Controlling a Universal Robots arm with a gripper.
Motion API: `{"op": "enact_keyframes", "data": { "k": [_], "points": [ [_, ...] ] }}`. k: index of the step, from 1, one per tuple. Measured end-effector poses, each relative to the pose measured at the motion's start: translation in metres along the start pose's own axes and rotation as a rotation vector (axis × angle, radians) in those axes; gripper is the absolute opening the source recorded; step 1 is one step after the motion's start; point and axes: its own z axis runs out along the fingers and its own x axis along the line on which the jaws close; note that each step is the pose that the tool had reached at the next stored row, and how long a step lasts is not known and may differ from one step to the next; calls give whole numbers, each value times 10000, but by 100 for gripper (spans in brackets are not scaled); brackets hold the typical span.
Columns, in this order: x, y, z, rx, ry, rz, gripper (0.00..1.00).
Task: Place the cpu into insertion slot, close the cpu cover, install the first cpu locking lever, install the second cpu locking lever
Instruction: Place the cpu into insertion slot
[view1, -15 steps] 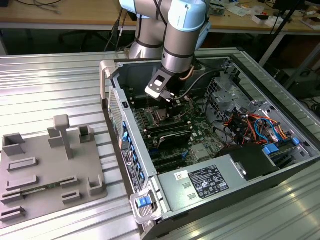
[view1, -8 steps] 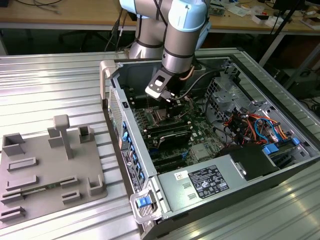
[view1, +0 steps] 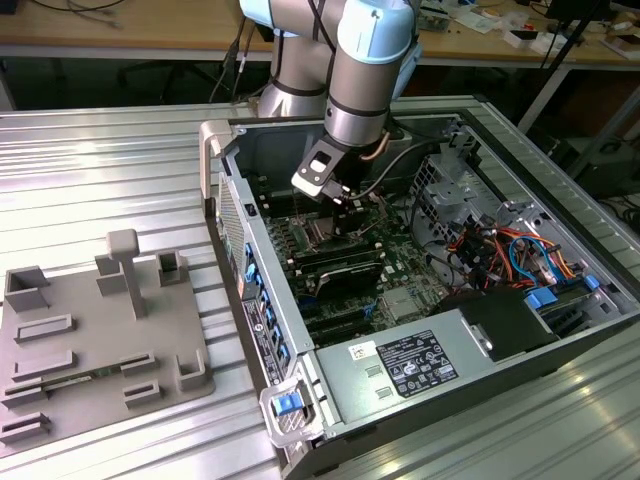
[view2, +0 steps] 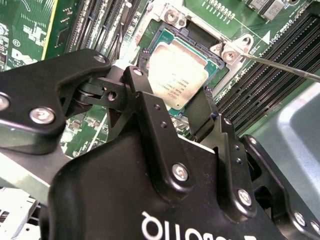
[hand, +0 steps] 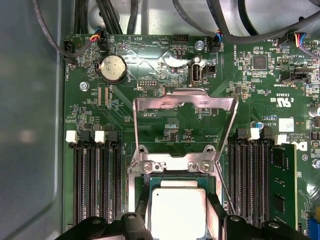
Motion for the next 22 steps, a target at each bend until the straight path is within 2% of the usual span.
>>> {"op": "enact_keyframes", "data": {
  "k": [3,22],
  "points": [
    [0,0,2,-11,7,-111,54],
    [-3,-14,2,-10,12,-112,54]
  ]
}}
